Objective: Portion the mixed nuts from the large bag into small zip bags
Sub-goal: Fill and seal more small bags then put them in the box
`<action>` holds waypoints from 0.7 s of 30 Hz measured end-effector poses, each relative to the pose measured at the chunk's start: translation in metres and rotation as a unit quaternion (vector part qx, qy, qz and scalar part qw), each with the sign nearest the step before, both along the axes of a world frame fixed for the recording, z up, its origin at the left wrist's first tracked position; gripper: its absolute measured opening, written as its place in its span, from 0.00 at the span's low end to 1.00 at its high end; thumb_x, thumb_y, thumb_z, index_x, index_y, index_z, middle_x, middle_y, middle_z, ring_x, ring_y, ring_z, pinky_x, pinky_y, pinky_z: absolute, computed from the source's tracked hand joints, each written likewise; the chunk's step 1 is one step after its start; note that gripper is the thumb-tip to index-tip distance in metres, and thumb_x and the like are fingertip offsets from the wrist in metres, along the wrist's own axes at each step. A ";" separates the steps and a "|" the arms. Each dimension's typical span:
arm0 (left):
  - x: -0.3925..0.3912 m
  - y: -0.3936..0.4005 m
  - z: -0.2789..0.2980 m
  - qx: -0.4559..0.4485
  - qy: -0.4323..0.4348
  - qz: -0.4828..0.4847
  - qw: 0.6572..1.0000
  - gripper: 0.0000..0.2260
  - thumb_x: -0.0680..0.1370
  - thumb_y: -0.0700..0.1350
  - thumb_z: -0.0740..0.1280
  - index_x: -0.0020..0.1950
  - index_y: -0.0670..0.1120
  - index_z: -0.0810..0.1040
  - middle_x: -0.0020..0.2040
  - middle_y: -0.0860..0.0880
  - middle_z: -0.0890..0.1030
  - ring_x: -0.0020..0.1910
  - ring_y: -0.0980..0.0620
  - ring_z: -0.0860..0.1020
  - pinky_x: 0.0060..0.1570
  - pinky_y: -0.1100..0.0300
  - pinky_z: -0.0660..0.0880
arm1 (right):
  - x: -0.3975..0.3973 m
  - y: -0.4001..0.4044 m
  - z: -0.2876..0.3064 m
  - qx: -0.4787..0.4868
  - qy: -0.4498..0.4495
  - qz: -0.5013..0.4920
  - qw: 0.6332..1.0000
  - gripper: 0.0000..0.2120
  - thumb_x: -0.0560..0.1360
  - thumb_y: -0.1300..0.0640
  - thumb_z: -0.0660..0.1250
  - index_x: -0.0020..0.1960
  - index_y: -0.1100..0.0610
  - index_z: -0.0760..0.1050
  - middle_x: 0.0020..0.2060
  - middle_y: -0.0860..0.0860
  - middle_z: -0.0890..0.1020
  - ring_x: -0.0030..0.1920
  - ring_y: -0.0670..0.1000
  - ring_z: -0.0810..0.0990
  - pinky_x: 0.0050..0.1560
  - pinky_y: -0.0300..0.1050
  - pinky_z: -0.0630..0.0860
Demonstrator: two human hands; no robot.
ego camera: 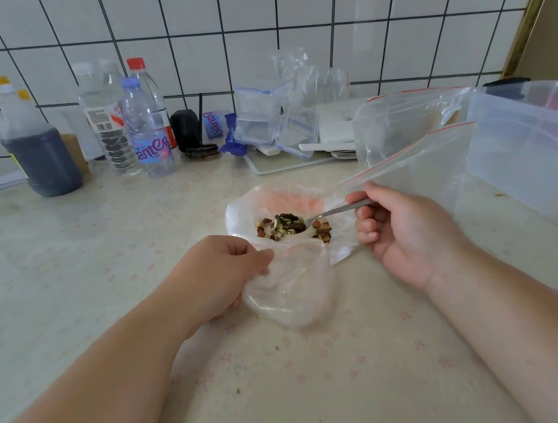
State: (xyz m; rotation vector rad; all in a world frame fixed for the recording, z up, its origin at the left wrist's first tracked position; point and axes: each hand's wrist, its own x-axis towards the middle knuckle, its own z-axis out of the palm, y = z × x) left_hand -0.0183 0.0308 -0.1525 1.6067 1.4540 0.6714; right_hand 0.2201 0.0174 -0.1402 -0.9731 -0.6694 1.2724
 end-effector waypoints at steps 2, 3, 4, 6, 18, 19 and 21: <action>0.000 0.000 0.000 -0.001 -0.004 0.000 1.000 0.15 0.77 0.56 0.71 0.37 0.48 0.84 0.22 0.53 0.65 0.19 0.53 0.61 0.21 0.66 0.59 | -0.001 -0.002 0.001 0.011 0.000 0.016 1.000 0.20 0.82 0.57 0.61 0.35 0.60 0.81 0.24 0.50 0.71 0.22 0.45 0.65 0.21 0.36 0.62; 0.000 0.000 0.000 -0.001 -0.005 0.000 1.000 0.14 0.78 0.56 0.71 0.37 0.48 0.84 0.22 0.53 0.65 0.19 0.53 0.61 0.21 0.65 0.60 | -0.001 -0.004 0.002 0.018 -0.009 0.022 1.000 0.21 0.82 0.57 0.61 0.33 0.60 0.82 0.24 0.50 0.71 0.22 0.46 0.65 0.22 0.36 0.62; 0.000 0.000 0.000 -0.003 -0.005 -0.001 1.000 0.14 0.78 0.55 0.70 0.37 0.49 0.84 0.23 0.53 0.65 0.19 0.53 0.61 0.22 0.64 0.60 | -0.001 -0.005 0.002 0.028 -0.025 0.029 0.999 0.22 0.82 0.57 0.61 0.33 0.60 0.82 0.24 0.50 0.71 0.23 0.46 0.65 0.22 0.37 0.62; 0.000 0.001 0.000 -0.008 -0.004 0.000 1.000 0.14 0.79 0.55 0.69 0.38 0.49 0.84 0.24 0.51 0.67 0.20 0.52 0.62 0.23 0.63 0.61 | -0.003 -0.009 0.001 0.056 -0.079 0.045 0.994 0.19 0.82 0.56 0.62 0.35 0.60 0.82 0.25 0.51 0.71 0.24 0.47 0.66 0.23 0.37 0.63; 0.001 0.001 0.000 -0.011 0.017 -0.001 1.000 0.14 0.78 0.53 0.70 0.36 0.48 0.83 0.24 0.52 0.67 0.20 0.55 0.62 0.24 0.63 0.61 | -0.003 -0.025 0.003 0.232 -0.286 0.099 0.924 0.14 0.76 0.46 0.66 0.41 0.52 0.85 0.33 0.50 0.82 0.34 0.48 0.77 0.38 0.37 0.74; 0.001 0.001 0.000 -0.009 0.017 -0.003 1.000 0.13 0.78 0.52 0.70 0.35 0.48 0.83 0.24 0.52 0.67 0.20 0.54 0.62 0.24 0.64 0.61 | -0.001 -0.023 0.003 0.224 -0.254 0.070 0.938 0.14 0.77 0.49 0.65 0.40 0.52 0.85 0.32 0.50 0.81 0.34 0.48 0.77 0.37 0.37 0.74; 0.001 0.000 0.000 -0.007 0.020 -0.001 1.000 0.13 0.77 0.52 0.69 0.35 0.49 0.83 0.23 0.53 0.67 0.19 0.55 0.63 0.23 0.65 0.60 | 0.002 -0.018 0.004 0.198 -0.201 0.011 0.959 0.14 0.77 0.49 0.65 0.39 0.53 0.85 0.32 0.50 0.81 0.33 0.49 0.76 0.36 0.39 0.73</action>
